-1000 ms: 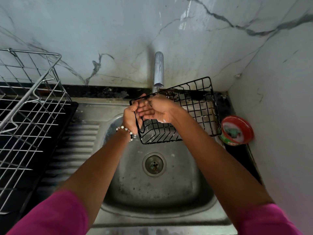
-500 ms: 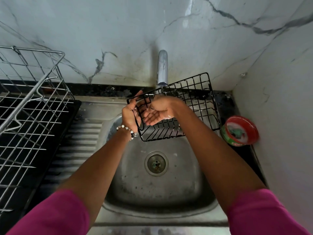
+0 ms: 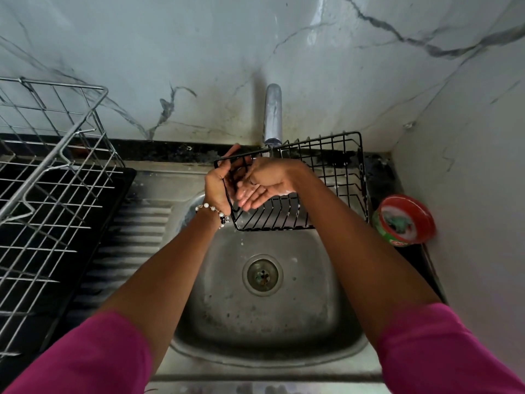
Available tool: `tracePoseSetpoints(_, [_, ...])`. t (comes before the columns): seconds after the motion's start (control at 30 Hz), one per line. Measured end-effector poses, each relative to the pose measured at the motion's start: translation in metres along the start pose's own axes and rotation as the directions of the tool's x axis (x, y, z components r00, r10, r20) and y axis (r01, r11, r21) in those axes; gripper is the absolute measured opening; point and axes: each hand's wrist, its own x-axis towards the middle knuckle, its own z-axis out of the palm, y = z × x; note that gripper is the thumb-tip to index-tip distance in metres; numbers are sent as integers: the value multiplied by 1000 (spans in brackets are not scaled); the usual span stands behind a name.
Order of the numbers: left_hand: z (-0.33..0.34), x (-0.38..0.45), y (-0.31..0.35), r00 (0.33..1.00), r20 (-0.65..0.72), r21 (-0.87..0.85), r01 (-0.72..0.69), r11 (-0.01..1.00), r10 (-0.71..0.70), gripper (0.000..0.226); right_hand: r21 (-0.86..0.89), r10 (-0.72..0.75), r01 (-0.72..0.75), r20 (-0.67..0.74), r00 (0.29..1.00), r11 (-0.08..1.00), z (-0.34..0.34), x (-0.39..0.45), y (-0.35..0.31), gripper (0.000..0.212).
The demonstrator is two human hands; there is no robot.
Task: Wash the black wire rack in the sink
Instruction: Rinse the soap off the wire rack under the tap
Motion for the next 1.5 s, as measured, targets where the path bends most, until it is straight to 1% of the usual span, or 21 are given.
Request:
tracePoseSetpoints(0.13, [1,4,0,998,64,7,-12,1000,11,44,-87,31,-29,16,999,996,1,3,-3,27])
tracePoseSetpoints(0.2, [0,7,0,997,77,-15,-8,1000,9,44,-91,40,-33,71,997,995,2,2,-4,27])
tracePoseSetpoints(0.3, [-1,7,-1,998,59,-53,0,999,3,42,-123,56,-45,86,995,991,1,0,-4,28])
tracePoseSetpoints(0.4, [4,5,1,998,63,-117,8,993,0,40,-69,26,-18,121,992,997,1,-3,-4,27])
tracePoseSetpoints(0.5, [7,4,2,998,62,-117,-6,993,14,41,-87,15,-7,91,996,996,0,-6,-2,27])
tracePoseSetpoints(0.6, [9,3,4,998,53,-120,-17,993,23,40,-34,-10,13,95,995,999,2,-8,0,28])
tracePoseSetpoints(0.67, [9,3,4,997,69,-104,-19,994,27,37,-55,-21,25,65,998,998,3,-9,1,28])
tracePoseSetpoints(0.77, [10,1,5,998,46,-104,-27,994,31,37,-11,-25,27,107,994,1000,5,-12,3,26])
tracePoseSetpoints(0.8, [10,1,6,998,44,-89,-32,996,36,37,-7,-19,20,102,995,1000,6,-12,5,26])
tracePoseSetpoints(0.9, [8,1,6,997,11,14,-74,997,74,33,-32,-12,12,17,1000,999,7,-12,10,28])
tracePoseSetpoints(1.0, [9,-1,7,998,-27,14,-58,998,58,34,83,-39,34,60,997,996,5,-15,14,25])
tracePoseSetpoints(1.03, [9,-1,8,998,-29,24,-58,998,59,34,99,-39,35,45,998,995,5,-14,15,25])
tracePoseSetpoints(1.07, [10,-2,8,997,-37,48,-67,997,69,34,94,-35,36,-4,999,995,4,-14,15,25])
tracePoseSetpoints(1.13, [12,-4,8,994,-41,100,-97,990,102,34,79,-28,41,-159,987,996,4,-10,17,27])
tracePoseSetpoints(1.17, [13,-5,9,993,-46,106,-104,989,109,33,96,-28,49,-201,979,994,3,-8,18,27])
tracePoseSetpoints(1.2, [14,-6,10,993,-63,104,-94,990,101,32,133,-34,61,-197,980,989,3,-8,18,27])
tracePoseSetpoints(1.27, [17,-9,14,993,-102,94,-46,994,56,32,247,-59,89,-128,990,965,3,-10,18,27])
tracePoseSetpoints(1.3, [19,-11,16,992,-123,114,-24,993,38,32,303,-66,103,-128,990,948,3,-11,18,27])
tracePoseSetpoints(1.33, [21,-13,17,987,-157,162,-7,987,32,32,346,-62,117,-165,984,931,3,-11,19,26])
tracePoseSetpoints(1.43, [27,-19,18,958,-285,298,60,953,28,32,460,16,165,-365,931,872,7,-6,25,21])
tracePoseSetpoints(1.5, [28,-22,20,930,-367,319,124,939,2,30,582,54,196,-384,922,789,12,-4,27,24])
